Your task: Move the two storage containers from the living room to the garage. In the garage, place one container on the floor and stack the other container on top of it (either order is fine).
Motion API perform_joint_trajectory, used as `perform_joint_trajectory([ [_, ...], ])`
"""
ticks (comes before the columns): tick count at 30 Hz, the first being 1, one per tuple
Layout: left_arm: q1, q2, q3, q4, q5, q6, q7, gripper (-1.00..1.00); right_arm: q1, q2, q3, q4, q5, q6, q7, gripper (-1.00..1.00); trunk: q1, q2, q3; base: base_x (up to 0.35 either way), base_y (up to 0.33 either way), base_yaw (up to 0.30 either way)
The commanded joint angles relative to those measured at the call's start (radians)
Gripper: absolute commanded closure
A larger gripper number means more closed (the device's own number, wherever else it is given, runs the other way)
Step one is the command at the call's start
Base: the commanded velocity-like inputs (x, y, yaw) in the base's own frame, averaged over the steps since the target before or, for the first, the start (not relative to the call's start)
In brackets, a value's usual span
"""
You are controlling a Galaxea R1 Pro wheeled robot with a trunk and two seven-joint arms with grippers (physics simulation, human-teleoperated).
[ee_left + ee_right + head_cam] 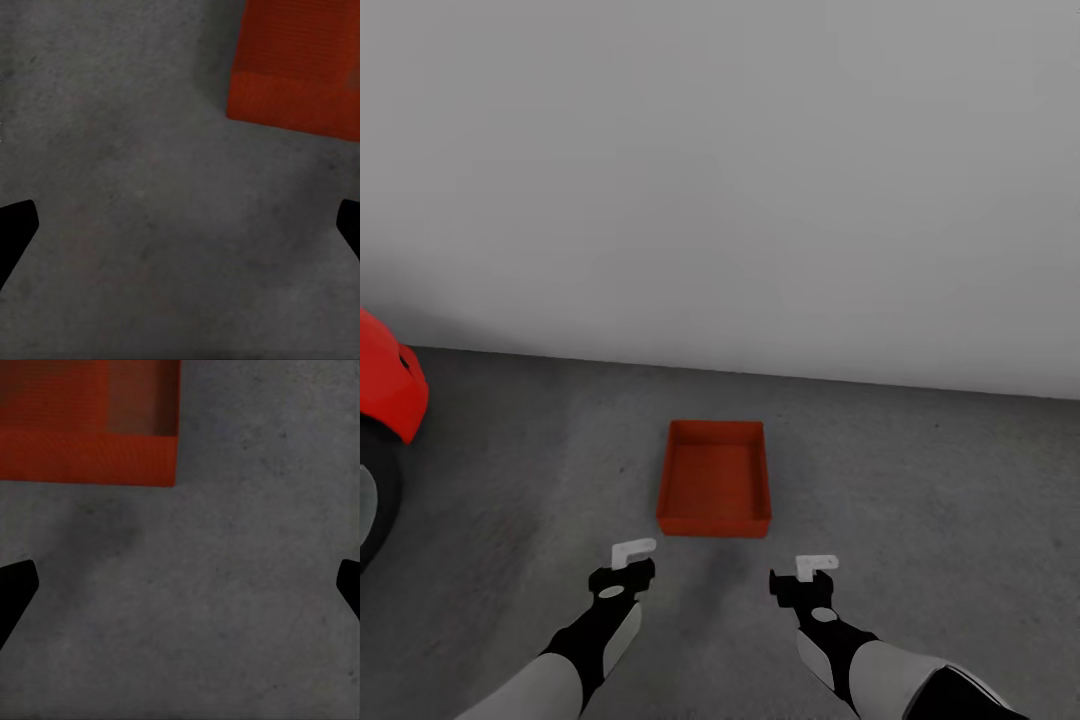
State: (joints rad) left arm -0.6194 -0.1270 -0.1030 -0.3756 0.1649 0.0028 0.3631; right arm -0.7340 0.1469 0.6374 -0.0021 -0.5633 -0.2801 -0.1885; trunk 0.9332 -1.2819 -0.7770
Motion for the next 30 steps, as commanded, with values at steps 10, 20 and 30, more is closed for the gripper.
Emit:
perform_joint_trajectory([
  [10,0.000,0.044,-0.007,0.022,0.012,0.003,-0.016,-1.00,-0.001,-0.026,0.011,0.001,-0.004,0.008,0.001,-1.00,0.000,0.000,-0.001,-0.003,0.000,0.000],
  [20,0.000,0.132,-0.006,0.252,0.124,0.000,-0.077,-1.00,-0.006,-0.166,0.019,0.028,-0.001,0.059,0.090,-1.00,0.000,0.000,-0.001,0.000,0.000,0.000],
  [30,0.032,0.148,-0.007,0.372,0.196,-0.001,-0.089,-1.00,0.265,-0.160,0.023,0.033,0.007,0.073,0.129,-1.00,0.000,0.000,-0.001,0.000,0.000,0.000],
])
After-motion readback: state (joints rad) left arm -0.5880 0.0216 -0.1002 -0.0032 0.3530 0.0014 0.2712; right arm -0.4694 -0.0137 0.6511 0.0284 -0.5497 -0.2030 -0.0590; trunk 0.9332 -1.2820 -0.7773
